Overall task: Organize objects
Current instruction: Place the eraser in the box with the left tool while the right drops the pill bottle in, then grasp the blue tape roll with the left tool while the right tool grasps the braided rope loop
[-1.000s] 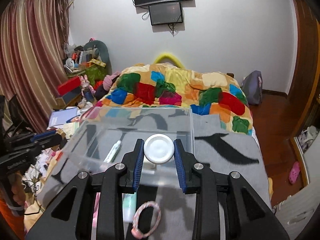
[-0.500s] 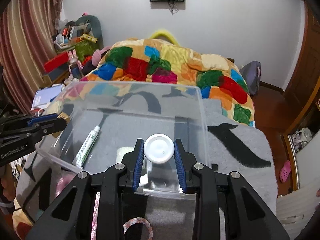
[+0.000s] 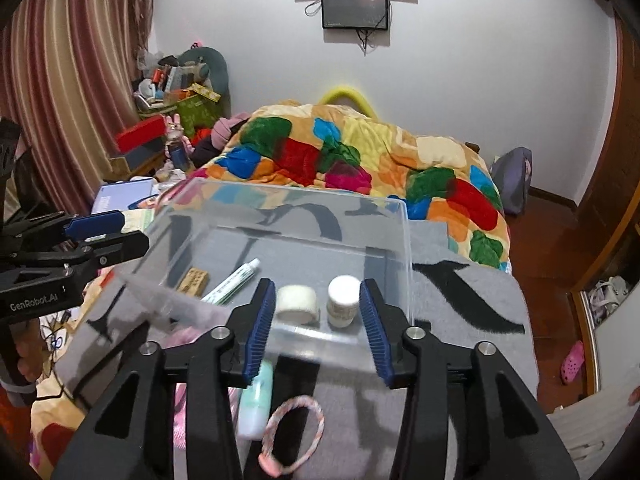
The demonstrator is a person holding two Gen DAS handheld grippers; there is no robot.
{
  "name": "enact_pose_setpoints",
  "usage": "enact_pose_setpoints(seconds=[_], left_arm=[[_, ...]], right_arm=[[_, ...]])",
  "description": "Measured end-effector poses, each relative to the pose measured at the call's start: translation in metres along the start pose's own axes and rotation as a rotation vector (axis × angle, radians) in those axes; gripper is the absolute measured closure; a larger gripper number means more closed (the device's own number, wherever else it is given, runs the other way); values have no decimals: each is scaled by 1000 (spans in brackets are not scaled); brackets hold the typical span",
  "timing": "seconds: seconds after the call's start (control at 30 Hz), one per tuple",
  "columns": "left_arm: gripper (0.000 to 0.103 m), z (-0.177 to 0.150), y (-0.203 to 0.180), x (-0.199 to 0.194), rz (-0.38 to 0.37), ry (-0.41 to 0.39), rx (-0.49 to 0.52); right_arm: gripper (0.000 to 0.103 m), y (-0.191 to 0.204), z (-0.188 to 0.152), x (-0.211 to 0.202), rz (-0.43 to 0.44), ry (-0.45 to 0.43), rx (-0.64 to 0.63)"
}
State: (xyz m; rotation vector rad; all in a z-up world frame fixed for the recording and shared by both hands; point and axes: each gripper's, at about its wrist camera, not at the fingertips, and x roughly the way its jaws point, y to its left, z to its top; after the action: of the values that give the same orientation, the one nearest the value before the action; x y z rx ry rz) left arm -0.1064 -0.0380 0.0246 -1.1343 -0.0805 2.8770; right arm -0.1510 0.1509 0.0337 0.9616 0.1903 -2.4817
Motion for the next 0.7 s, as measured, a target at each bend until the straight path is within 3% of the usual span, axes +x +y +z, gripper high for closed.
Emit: enact_pose_setpoints(seconds=[0.27,0.53,0.7], left_arm=[[43,-54,-3,-1,-12,107,6],[43,-102,-11,1,-43,193,-15],[43,-119,-22,0,-63,213,-8]], right_arm=[[53,7,-39,-10,18,62,-2],[51,5,-89,11,59,205,50],[51,6,-106,22,72,249,64]])
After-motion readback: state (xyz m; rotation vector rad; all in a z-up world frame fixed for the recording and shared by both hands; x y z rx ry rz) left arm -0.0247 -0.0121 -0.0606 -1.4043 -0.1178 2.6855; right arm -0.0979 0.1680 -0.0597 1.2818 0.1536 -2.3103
